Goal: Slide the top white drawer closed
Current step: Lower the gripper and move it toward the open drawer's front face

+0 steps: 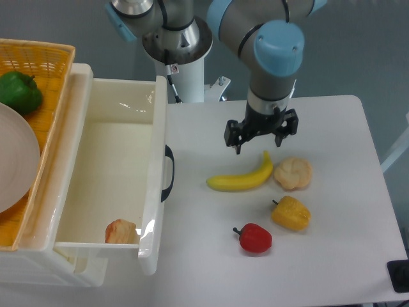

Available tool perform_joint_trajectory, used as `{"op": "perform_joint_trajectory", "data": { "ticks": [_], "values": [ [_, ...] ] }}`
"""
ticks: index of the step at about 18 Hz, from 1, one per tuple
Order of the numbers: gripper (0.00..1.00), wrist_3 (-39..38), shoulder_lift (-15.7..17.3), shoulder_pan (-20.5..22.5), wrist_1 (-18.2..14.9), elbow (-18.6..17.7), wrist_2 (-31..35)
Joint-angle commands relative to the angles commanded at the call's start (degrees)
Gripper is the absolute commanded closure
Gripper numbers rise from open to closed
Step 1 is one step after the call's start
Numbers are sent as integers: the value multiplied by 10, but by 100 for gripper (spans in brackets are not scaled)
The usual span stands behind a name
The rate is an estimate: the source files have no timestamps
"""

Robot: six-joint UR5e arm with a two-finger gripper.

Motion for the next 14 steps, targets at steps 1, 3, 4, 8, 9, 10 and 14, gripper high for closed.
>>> {"op": "perform_joint_trajectory", "data": {
  "ticks": [1, 3, 4, 8, 9, 10, 14],
  "values": [
    [0, 0, -5, -5, 1, 0, -2],
    [0, 1, -16, -11, 1, -1, -18],
    [0, 2, -19, -11, 1, -1, -38],
    [0, 5, -43, -14, 4, 1, -77],
    [0, 6, -48, -14, 5, 1, -85],
    [0, 7, -52, -15, 5, 1, -86],
    [0, 9, -53, -16, 5, -5, -105]
  ]
}}
